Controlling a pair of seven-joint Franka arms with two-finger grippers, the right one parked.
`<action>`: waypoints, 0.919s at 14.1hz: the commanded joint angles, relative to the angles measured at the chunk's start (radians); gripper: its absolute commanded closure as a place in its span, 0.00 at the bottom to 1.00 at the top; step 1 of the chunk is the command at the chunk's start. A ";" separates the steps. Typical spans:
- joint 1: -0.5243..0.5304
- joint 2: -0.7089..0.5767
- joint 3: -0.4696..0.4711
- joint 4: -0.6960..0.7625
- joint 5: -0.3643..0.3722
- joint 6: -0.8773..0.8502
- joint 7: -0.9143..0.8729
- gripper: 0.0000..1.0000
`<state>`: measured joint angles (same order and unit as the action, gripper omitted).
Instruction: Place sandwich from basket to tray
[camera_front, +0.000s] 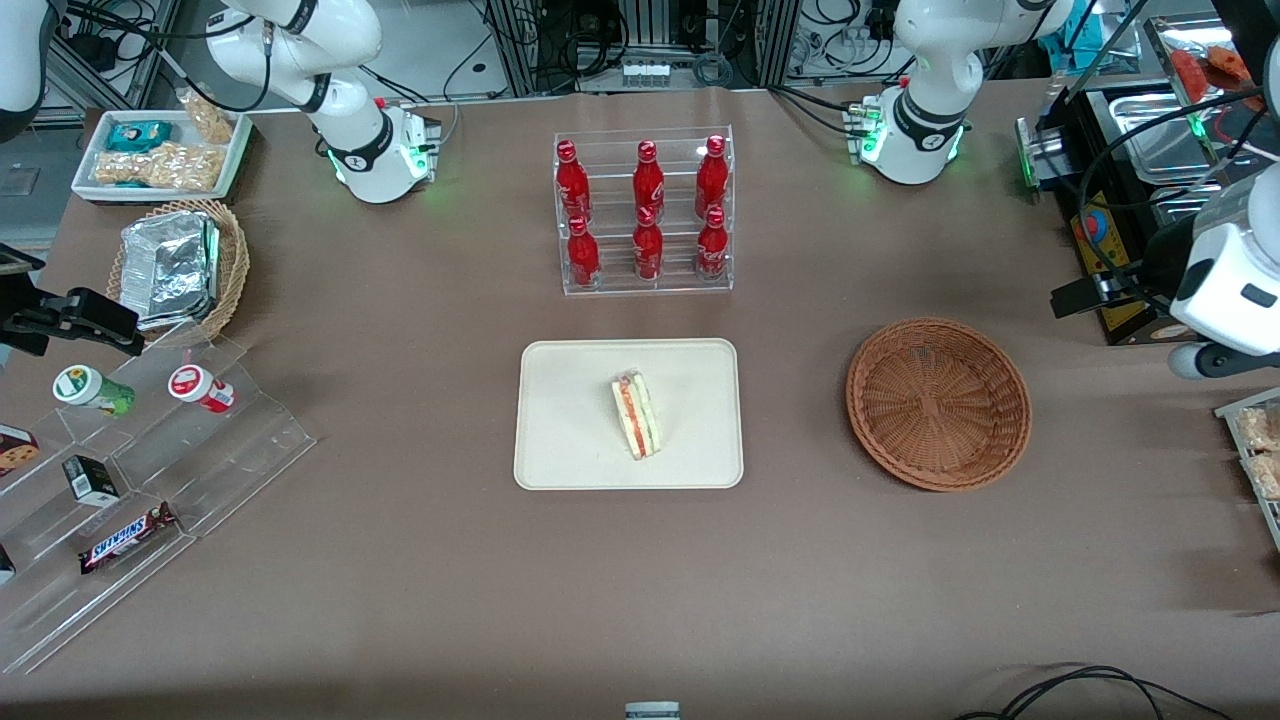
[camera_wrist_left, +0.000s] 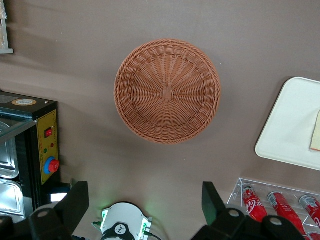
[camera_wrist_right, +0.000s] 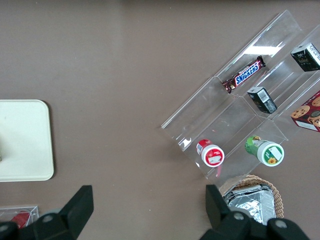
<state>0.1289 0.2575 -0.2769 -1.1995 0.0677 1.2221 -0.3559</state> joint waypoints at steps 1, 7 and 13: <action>0.037 -0.044 -0.008 -0.043 -0.023 0.032 0.017 0.00; -0.086 -0.274 0.168 -0.338 -0.110 0.175 0.071 0.00; -0.113 -0.258 0.173 -0.313 -0.112 0.162 0.084 0.00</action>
<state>0.0480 0.0109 -0.1203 -1.4920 -0.0345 1.3681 -0.2816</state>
